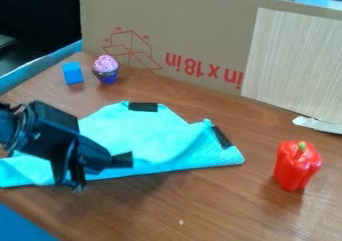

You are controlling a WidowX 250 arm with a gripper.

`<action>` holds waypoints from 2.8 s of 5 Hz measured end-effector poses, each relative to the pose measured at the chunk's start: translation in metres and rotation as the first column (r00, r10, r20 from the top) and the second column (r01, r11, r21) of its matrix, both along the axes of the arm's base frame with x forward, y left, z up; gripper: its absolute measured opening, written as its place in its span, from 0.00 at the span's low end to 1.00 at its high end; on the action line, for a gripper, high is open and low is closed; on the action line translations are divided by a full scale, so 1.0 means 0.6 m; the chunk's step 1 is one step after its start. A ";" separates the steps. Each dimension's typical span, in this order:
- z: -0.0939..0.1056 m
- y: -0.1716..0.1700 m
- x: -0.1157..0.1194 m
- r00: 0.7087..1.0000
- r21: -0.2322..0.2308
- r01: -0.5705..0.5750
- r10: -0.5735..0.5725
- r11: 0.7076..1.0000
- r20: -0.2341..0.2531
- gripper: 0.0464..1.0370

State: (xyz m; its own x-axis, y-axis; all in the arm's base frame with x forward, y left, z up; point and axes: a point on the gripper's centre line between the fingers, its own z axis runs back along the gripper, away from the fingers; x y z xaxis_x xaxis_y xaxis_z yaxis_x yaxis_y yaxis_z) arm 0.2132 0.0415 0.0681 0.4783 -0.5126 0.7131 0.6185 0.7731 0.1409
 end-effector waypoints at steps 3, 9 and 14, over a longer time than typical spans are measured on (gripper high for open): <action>-0.001 -0.058 -0.066 0.995 -0.032 0.096 -0.096 0.995 -0.020 0.01; 0.002 -0.068 -0.131 0.968 -0.111 0.232 -0.241 0.966 -0.073 0.01; 0.050 -0.057 -0.134 0.952 -0.200 0.279 -0.298 0.939 -0.073 0.72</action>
State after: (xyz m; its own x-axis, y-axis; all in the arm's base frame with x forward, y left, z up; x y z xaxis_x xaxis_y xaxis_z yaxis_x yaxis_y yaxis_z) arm 0.1326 0.0071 0.0983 0.4038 -0.5024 0.7646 0.8221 0.5660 -0.0623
